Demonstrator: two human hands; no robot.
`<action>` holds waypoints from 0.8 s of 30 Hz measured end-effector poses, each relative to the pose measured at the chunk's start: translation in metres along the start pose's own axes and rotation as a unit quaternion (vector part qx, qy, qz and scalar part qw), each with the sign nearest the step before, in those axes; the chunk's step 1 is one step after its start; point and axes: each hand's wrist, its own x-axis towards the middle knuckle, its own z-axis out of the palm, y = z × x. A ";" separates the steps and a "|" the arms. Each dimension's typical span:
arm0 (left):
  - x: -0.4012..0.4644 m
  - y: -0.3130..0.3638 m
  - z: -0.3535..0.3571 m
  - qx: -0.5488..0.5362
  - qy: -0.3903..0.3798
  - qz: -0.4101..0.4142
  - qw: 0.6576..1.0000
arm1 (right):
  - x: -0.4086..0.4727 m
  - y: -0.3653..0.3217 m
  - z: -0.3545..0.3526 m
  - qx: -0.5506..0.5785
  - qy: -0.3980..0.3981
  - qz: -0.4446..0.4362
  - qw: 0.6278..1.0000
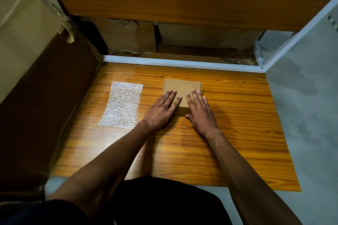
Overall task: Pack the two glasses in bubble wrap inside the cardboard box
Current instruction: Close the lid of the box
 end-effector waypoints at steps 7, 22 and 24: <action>0.005 -0.004 0.004 -0.011 0.019 -0.004 1.000 | 0.002 0.001 0.005 0.004 0.023 -0.001 1.000; 0.017 -0.014 -0.005 -0.030 0.025 0.005 0.999 | 0.013 0.013 0.007 0.040 0.029 -0.022 0.999; 0.018 -0.013 -0.004 -0.031 0.018 -0.002 0.999 | 0.014 0.014 0.007 0.044 0.030 -0.027 0.998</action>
